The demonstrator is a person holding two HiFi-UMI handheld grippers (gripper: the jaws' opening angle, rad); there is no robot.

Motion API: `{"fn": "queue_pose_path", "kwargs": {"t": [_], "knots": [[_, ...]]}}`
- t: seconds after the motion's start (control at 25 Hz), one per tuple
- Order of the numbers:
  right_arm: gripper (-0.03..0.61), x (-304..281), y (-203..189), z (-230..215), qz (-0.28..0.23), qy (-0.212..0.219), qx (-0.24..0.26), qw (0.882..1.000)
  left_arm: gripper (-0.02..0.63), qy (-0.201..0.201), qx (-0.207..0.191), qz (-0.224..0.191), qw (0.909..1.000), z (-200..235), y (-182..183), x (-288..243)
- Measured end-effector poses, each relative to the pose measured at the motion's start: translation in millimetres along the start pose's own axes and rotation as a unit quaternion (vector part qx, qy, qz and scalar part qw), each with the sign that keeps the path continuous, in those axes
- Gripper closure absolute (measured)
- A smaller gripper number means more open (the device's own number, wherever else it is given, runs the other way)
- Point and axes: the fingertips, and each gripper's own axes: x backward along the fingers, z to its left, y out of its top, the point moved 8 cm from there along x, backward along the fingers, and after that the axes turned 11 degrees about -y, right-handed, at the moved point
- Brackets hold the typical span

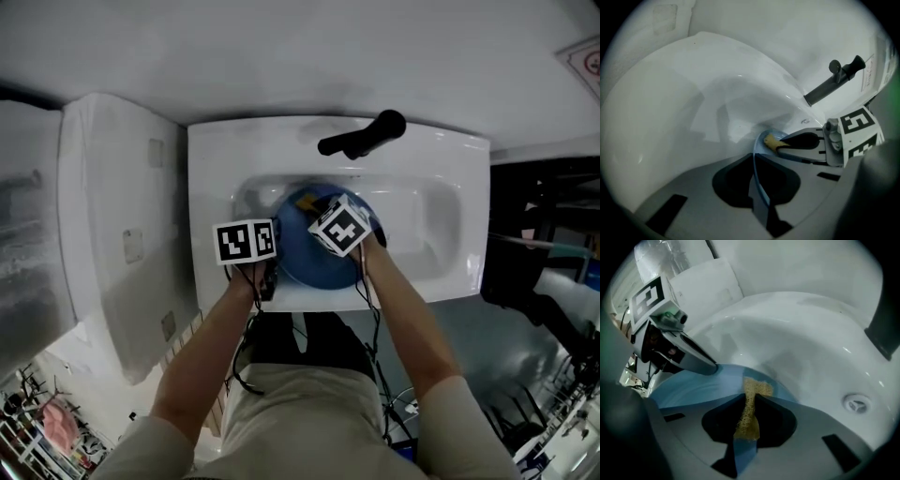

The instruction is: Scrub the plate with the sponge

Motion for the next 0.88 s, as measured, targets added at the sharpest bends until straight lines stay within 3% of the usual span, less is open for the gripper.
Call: {"fn": "queue_pose_path", "kwargs": {"t": [0.12, 0.24, 0.32, 0.52, 0.68, 0.88], "knots": [[0.509, 0, -10, -16, 0.028, -0.045, 0.031, 0.998, 0.595, 0.001, -0.004, -0.004, 1.0, 0, 0, -1], [0.508, 12, -33, -29, 0.091, -0.095, 0.107, 0.985, 0.595, 0.003, -0.014, -0.005, 0.9999, -1, 2, 0], [0.508, 25, -50, -32, 0.127, -0.098, 0.133, 0.978, 0.595, 0.008, -0.027, -0.004, 0.9996, -2, 5, 0], [0.508, 69, -72, -9, 0.165, -0.035, 0.124, 0.978, 0.597, 0.023, -0.04, -0.005, 0.9989, -4, 6, -1], [0.508, 95, -72, 34, 0.178, 0.052, 0.128, 0.974, 0.595, 0.039, -0.045, -0.01, 0.9982, -9, 6, 1], [0.511, 95, -37, 76, 0.088, 0.169, 0.059, 0.98, 0.592, 0.041, -0.032, -0.005, 0.9986, -11, 7, 5]]}}
